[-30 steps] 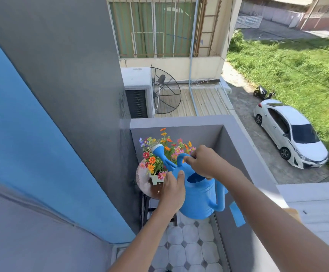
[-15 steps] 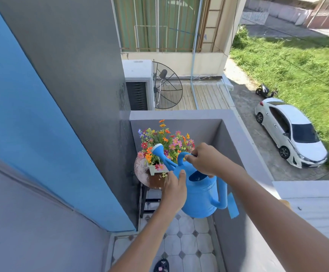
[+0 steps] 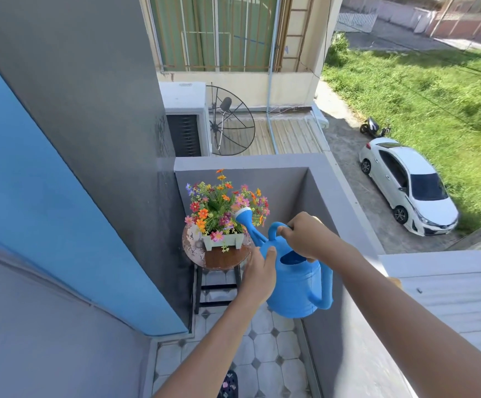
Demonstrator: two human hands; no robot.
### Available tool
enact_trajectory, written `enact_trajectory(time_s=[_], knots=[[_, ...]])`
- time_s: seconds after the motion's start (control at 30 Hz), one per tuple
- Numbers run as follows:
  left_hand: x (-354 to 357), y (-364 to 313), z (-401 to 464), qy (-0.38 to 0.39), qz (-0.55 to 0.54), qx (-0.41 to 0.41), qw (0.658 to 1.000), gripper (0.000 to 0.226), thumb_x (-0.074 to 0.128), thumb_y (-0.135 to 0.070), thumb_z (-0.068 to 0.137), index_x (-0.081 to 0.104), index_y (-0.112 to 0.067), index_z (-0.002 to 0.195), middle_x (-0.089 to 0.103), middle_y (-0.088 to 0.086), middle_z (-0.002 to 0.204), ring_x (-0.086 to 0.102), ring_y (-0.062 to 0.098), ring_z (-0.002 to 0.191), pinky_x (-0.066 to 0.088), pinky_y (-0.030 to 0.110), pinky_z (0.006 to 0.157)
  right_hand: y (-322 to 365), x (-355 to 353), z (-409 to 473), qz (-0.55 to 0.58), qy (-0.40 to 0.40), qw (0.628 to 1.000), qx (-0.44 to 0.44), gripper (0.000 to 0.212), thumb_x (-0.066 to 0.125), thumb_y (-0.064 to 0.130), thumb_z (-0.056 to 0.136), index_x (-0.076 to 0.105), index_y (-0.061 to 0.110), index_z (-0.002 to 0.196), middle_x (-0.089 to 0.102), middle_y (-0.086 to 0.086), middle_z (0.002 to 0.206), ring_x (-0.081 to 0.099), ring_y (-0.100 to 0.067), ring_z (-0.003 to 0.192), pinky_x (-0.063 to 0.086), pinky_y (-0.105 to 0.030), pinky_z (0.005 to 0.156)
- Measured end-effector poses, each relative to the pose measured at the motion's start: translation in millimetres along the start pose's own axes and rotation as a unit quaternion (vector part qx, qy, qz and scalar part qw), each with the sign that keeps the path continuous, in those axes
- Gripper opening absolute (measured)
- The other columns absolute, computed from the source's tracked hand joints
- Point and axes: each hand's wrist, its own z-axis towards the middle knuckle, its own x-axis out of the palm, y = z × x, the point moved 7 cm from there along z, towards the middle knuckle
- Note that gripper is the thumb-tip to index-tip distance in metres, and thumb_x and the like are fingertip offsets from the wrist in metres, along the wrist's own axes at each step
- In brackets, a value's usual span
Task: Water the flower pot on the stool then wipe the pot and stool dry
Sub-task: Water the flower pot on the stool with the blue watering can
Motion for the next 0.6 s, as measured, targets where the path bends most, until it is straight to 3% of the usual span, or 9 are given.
enact_trajectory(time_s=[0.1,0.2,0.37,0.6], knots=[[9.2,-0.2,-1.1,0.015,-0.006,-0.005,1.0,0.042,0.031,-0.053,0.093,0.048,-0.016,0.104,0.056,0.009,0.099,0.052,0.019,0.083,0.039,0.034,0.066,-10.3,-0.9,-0.7,0.003,-0.004,1.0,0.023,0.043,0.043,0.034,0.101,0.064,-0.003,0.092,0.054,-0.011,0.053,0.052,-0.015,0.027,0.037,-0.02,0.035],[16.2,-0.9,-1.8,0.023,-0.008,0.002,1.0,0.043,0.031,-0.054,0.093,0.048,-0.016,0.106,0.056,0.008,0.098,0.052,0.019,0.083,0.039,0.034,0.067,-14.8,-4.5,-2.1,0.011,-0.001,0.999,0.03,0.04,0.044,0.036,0.1,0.062,0.0,0.093,0.052,-0.008,0.054,0.046,-0.009,0.018,0.031,-0.015,0.03],[20.8,-4.6,1.5,0.027,-0.001,0.002,1.0,0.045,0.03,-0.057,0.092,0.048,-0.019,0.109,0.058,0.007,0.104,0.057,0.02,0.094,0.044,0.036,0.072,-17.9,-10.5,-3.0,0.033,-0.008,0.999,0.035,0.039,0.046,0.035,0.1,0.065,0.002,0.093,0.055,-0.009,0.058,0.046,-0.008,0.019,0.03,-0.012,0.027],[17.1,-14.0,9.6,0.026,0.002,0.016,1.0,0.039,0.031,-0.051,0.095,0.045,-0.019,0.111,0.057,0.007,0.107,0.057,0.02,0.098,0.044,0.035,0.074,-18.9,-16.2,1.9,0.034,-0.029,0.998,0.046,0.04,0.046,0.036,0.1,0.055,0.006,0.076,0.05,-0.007,0.058,0.049,-0.015,0.027,0.032,-0.014,0.031]])
